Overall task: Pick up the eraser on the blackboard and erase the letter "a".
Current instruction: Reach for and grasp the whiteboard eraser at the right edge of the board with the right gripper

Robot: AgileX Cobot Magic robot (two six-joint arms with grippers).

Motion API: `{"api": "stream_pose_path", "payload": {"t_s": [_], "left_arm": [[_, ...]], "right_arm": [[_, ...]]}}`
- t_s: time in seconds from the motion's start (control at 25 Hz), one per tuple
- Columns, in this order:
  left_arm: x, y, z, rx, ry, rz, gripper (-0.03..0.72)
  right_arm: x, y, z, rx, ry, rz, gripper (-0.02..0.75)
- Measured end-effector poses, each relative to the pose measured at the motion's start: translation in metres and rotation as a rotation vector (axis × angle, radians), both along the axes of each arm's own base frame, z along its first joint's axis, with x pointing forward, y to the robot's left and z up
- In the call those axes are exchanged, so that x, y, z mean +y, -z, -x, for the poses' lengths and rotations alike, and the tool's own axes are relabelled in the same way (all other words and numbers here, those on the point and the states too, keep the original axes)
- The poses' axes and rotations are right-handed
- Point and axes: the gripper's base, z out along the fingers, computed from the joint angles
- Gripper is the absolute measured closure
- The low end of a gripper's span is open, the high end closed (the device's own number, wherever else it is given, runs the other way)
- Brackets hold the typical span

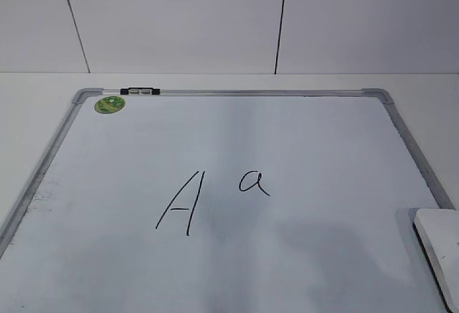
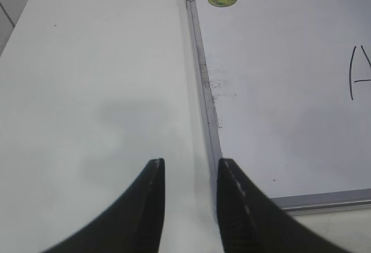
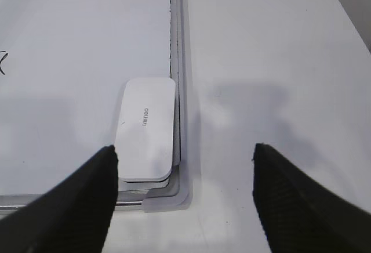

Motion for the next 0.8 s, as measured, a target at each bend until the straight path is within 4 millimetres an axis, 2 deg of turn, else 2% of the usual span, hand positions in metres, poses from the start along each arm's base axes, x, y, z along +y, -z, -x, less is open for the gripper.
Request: {"api": "stream_pose_path", "payload": {"t_s": [0.8], "left_arm": [[0.0,0.0,0.0,0.0,0.0,0.0,0.454]], "right_arm": [[-0.0005,0.0,0.0,0.0,0.004,0.005,0.159]]}}
